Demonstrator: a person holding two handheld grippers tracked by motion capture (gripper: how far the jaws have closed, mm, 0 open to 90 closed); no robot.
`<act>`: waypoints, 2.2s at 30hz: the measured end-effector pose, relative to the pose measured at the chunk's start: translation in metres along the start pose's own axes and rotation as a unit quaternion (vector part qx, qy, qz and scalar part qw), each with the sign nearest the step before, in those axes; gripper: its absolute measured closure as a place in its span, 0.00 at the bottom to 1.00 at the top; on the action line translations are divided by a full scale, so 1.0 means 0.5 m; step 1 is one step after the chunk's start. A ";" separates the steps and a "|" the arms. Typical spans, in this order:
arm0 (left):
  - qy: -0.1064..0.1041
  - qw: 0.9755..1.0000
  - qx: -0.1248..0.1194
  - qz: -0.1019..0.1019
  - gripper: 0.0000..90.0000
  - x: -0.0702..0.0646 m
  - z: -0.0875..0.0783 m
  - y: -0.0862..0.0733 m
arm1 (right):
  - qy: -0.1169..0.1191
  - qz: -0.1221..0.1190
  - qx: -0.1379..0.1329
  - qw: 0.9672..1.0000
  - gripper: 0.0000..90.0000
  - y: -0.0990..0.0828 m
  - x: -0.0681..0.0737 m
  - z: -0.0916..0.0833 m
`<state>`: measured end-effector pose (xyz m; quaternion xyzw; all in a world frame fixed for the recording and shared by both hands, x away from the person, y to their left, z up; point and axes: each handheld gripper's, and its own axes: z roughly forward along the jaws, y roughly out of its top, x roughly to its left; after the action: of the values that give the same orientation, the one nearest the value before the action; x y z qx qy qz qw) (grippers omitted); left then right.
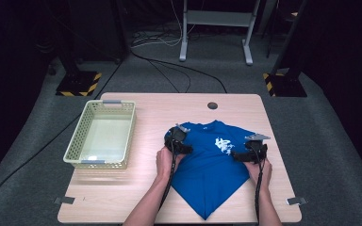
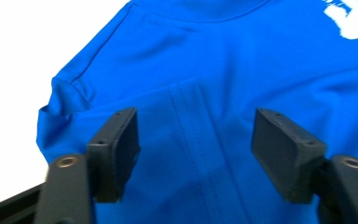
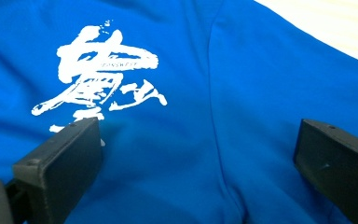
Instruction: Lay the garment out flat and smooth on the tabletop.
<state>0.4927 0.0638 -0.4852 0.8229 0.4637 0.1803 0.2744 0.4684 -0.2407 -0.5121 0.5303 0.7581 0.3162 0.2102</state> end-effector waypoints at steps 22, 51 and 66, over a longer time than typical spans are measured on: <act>-0.036 0.999 -0.013 -0.021 0.89 0.015 0.007 -0.017 | 0.001 0.000 -0.001 1.000 0.01 0.000 0.000 0.000; -0.007 0.998 -0.048 -0.042 0.95 0.091 -0.057 -0.027 | 0.001 0.000 -0.001 1.000 0.01 0.000 0.000 0.000; 0.043 0.995 -0.052 -0.077 0.94 0.163 -0.100 -0.071 | 0.000 0.001 -0.001 1.000 0.01 0.000 0.000 0.000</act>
<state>0.4828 0.1634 -0.4648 0.7610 0.5270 0.2175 0.3095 0.4683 -0.2407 -0.5121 0.5303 0.7575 0.3174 0.2104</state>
